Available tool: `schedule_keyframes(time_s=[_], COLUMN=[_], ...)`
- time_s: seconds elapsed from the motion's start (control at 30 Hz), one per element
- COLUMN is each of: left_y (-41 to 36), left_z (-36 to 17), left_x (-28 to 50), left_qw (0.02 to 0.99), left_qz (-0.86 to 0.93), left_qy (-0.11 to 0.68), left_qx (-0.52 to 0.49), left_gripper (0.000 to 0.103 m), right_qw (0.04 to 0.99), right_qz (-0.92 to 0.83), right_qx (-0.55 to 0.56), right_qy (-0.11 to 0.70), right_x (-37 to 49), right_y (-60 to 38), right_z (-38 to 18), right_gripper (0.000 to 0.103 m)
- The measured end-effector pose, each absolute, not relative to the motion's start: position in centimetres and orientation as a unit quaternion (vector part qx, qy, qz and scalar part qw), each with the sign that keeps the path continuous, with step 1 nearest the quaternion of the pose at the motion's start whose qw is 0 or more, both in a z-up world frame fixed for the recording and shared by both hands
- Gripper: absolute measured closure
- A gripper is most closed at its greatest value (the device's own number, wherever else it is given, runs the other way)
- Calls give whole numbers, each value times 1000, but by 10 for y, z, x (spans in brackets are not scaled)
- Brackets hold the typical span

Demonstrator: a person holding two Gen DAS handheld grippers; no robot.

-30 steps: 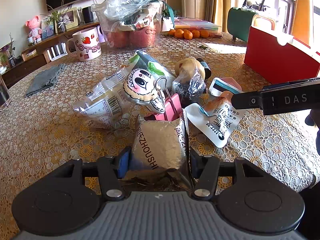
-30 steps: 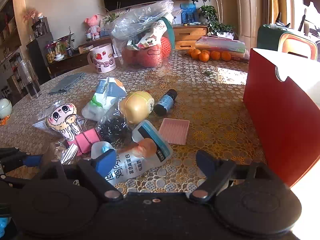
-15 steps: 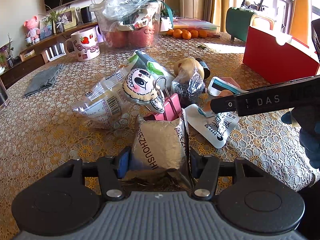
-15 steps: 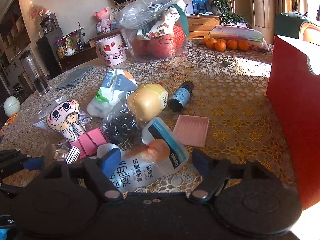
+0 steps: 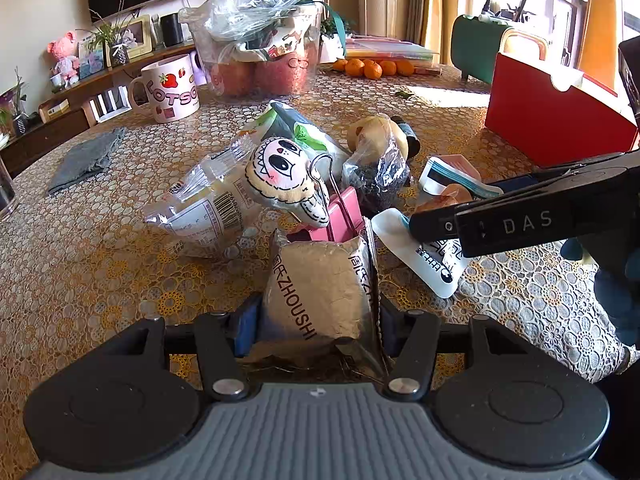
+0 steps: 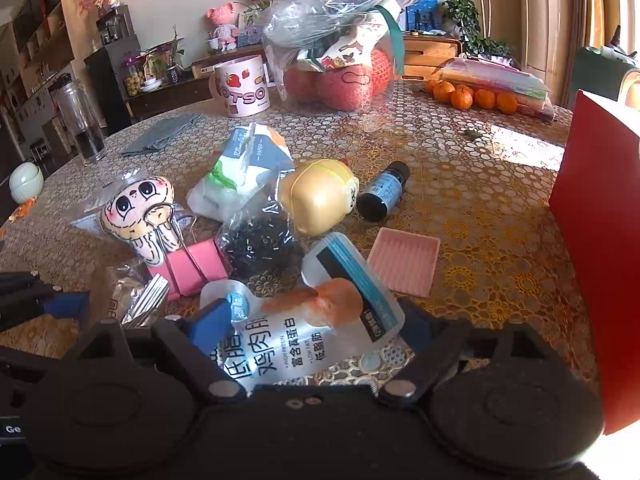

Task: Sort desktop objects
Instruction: 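Lift the silver bag with the left tool while the right tool lifts the white pouch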

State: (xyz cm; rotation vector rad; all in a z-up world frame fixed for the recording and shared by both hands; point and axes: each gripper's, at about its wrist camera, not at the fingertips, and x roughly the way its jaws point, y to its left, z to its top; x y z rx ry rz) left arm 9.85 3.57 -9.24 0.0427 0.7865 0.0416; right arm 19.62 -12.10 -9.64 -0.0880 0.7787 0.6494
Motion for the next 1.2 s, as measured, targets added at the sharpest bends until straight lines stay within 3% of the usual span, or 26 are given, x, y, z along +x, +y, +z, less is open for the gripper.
schedule_keyframes(time_s=[0.03,0.17,0.3,0.33,0.67,1.2], left_y=[36,36,35,35,35,-9], left_z=[-92,-92,-91,-91,-83,-41], left_x=[99,99,99,99,97,87], left_qw=[923,923,923,923,925,932], left_qz=[20,20,21,21,23,-24], left_qy=[383,384,384,384,379,358], left_qx=[21,20,20,18,15,50], left_gripper=[47,47,47,47,47,53], right_qw=[874,878,871,870,875,909], right_qz=[307,303,303,300,305,269], right_qx=[-36,-11,38,44,63,65], right_qy=[375,370,385,388,370,313], right_x=[196,195,199,199,191,171], right_y=[-122,-126,-138,-140,-150,-199], right_z=[-95,-89,-88,-88,-75,-25], right_gripper=[20,60,80,94,101,103])
